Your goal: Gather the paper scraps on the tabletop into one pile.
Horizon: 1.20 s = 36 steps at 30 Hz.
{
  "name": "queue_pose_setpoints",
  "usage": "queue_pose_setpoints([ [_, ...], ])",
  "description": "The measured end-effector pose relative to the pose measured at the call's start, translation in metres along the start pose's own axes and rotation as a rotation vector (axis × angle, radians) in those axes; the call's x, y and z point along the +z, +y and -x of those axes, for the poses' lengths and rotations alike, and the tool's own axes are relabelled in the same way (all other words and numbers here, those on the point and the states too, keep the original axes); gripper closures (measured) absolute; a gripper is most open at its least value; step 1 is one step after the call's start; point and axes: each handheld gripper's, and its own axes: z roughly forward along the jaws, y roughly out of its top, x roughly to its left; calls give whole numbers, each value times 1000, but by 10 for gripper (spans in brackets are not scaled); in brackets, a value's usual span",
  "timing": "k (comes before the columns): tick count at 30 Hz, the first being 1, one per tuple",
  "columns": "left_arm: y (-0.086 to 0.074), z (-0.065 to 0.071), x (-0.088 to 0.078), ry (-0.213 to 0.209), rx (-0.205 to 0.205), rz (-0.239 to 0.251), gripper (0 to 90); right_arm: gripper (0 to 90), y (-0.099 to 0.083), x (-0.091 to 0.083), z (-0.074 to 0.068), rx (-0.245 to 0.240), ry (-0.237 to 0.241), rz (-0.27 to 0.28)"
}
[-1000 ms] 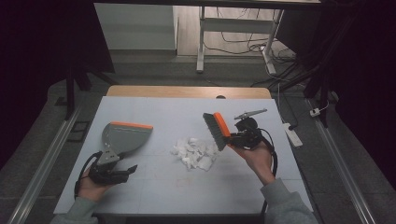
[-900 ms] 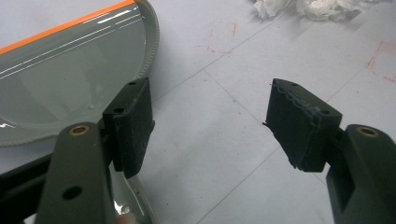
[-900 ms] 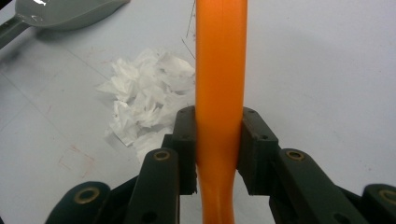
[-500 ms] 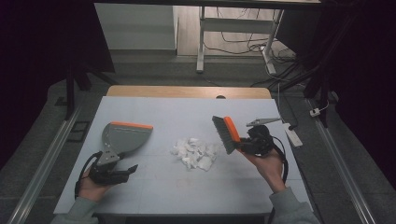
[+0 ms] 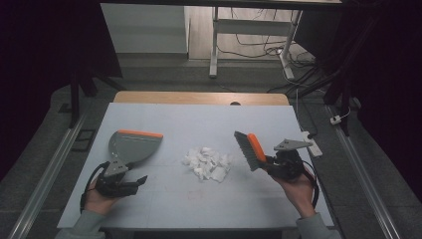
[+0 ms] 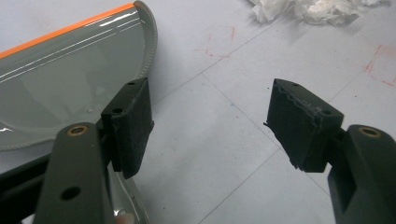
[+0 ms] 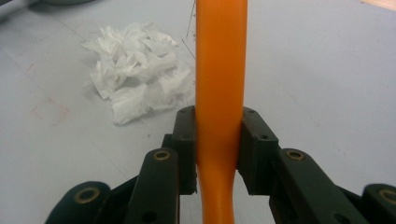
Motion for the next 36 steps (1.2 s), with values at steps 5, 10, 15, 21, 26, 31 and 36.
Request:
queue_pose_setpoints([
  [5, 0, 1, 0, -1, 0, 1, 316, 705, -18, -8, 5, -1, -25, 30],
  [10, 0, 1, 1, -1, 0, 0, 315, 705, -37, -11, 12, -3, -35, 57],
  [15, 0, 1, 0, -1, 1, 2, 315, 705, -52, -10, 15, -4, -32, 64],
  [21, 0, 1, 0, -4, 3, 4, 315, 705, -56, -8, 15, -15, -35, 68],
  [26, 0, 1, 0, -3, 1, 5, 315, 705, -55, -7, 13, -21, -29, 71],
  [31, 0, 1, 0, -3, 5, 3, 315, 705, -55, -6, 13, -22, -26, 71],
  [36, 0, 1, 0, -3, 5, 3, 315, 705, -55, -7, 13, -19, -25, 77],
])
